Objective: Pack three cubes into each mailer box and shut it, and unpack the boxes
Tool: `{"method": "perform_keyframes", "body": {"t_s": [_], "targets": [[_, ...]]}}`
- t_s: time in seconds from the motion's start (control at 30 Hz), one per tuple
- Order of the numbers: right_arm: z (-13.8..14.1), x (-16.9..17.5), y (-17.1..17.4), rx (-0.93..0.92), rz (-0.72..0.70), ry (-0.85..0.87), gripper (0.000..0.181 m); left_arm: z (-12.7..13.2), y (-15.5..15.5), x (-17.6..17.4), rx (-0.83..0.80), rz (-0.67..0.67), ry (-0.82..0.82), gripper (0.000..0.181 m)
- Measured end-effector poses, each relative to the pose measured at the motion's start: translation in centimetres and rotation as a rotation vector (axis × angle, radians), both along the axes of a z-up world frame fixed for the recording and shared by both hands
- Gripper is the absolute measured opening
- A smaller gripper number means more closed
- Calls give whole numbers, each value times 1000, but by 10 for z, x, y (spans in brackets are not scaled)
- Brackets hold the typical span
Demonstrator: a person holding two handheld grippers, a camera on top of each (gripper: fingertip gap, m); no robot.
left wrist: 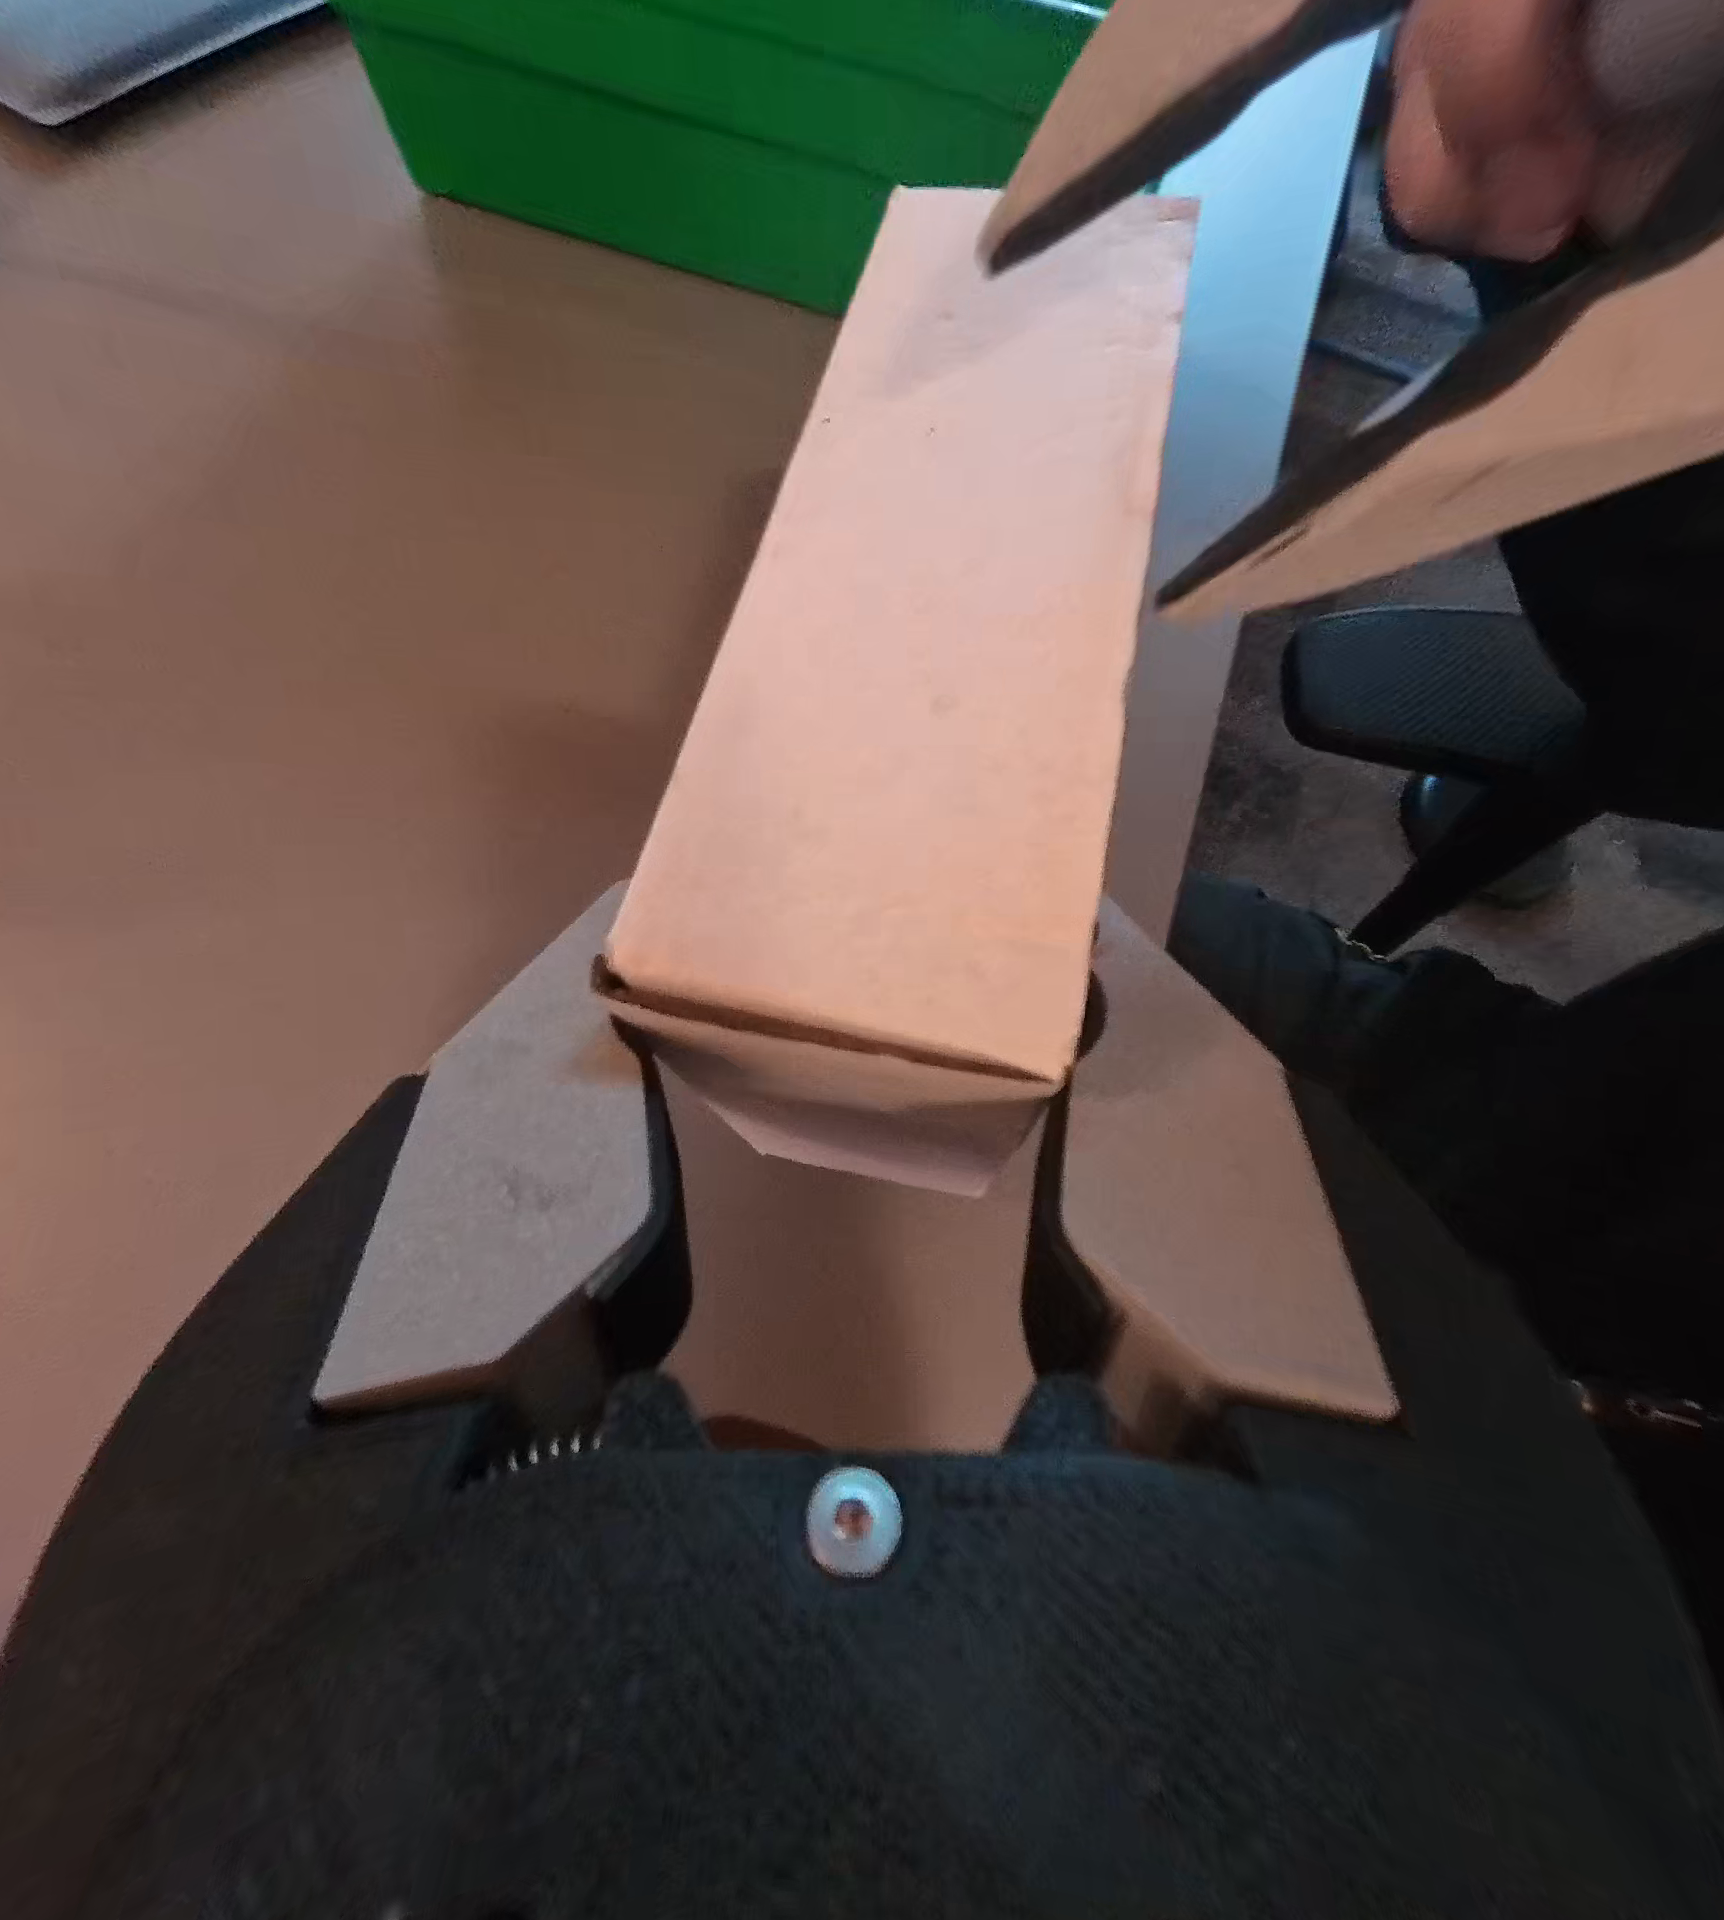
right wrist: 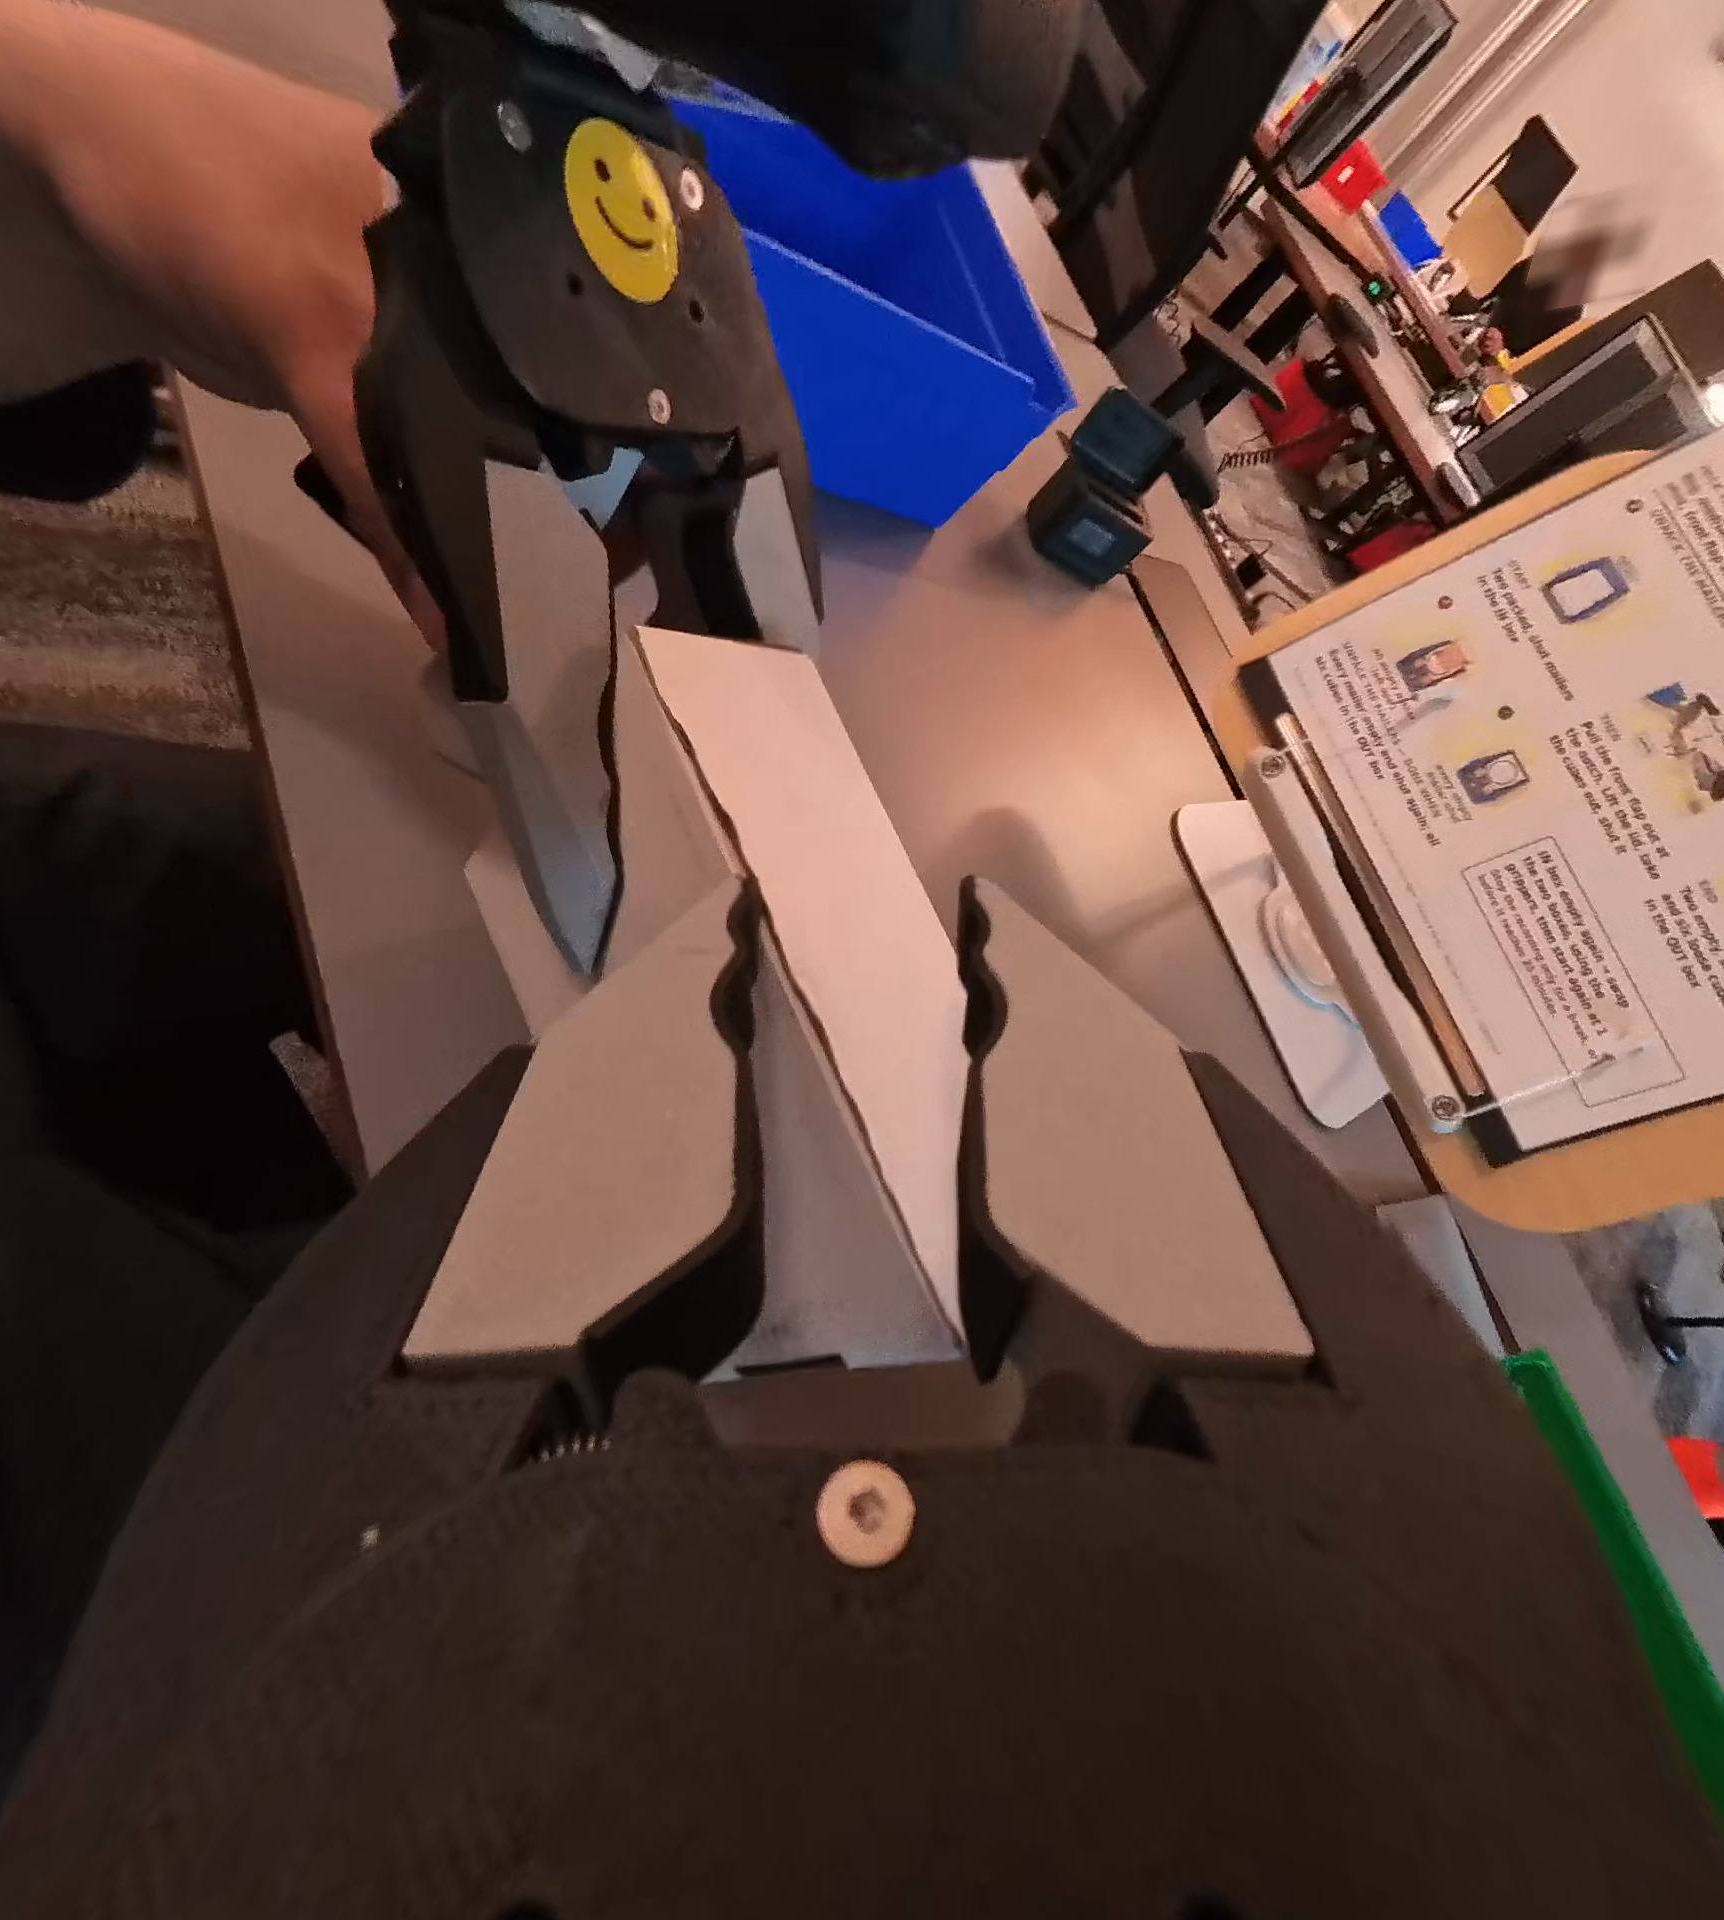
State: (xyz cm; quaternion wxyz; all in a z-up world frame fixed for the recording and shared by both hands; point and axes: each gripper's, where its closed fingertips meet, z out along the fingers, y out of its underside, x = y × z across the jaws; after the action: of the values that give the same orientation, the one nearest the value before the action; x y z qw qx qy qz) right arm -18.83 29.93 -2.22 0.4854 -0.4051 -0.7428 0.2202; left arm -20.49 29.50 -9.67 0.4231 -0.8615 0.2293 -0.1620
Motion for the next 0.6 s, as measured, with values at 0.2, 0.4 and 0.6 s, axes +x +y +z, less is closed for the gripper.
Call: {"method": "perform_keyframes", "body": {"t_s": [0.2,0.4,0.6], "targets": [[-6,2,-5,9,24,-31,39,1,-3,1,-3,21,76,79],[-11,0,3,119,-36,-70,61,-11,-6,-3,-43,34,171,78],[-14,-3,6,94,-39,-77,54,-19,-4,-6,-61,33,185,78]]}}
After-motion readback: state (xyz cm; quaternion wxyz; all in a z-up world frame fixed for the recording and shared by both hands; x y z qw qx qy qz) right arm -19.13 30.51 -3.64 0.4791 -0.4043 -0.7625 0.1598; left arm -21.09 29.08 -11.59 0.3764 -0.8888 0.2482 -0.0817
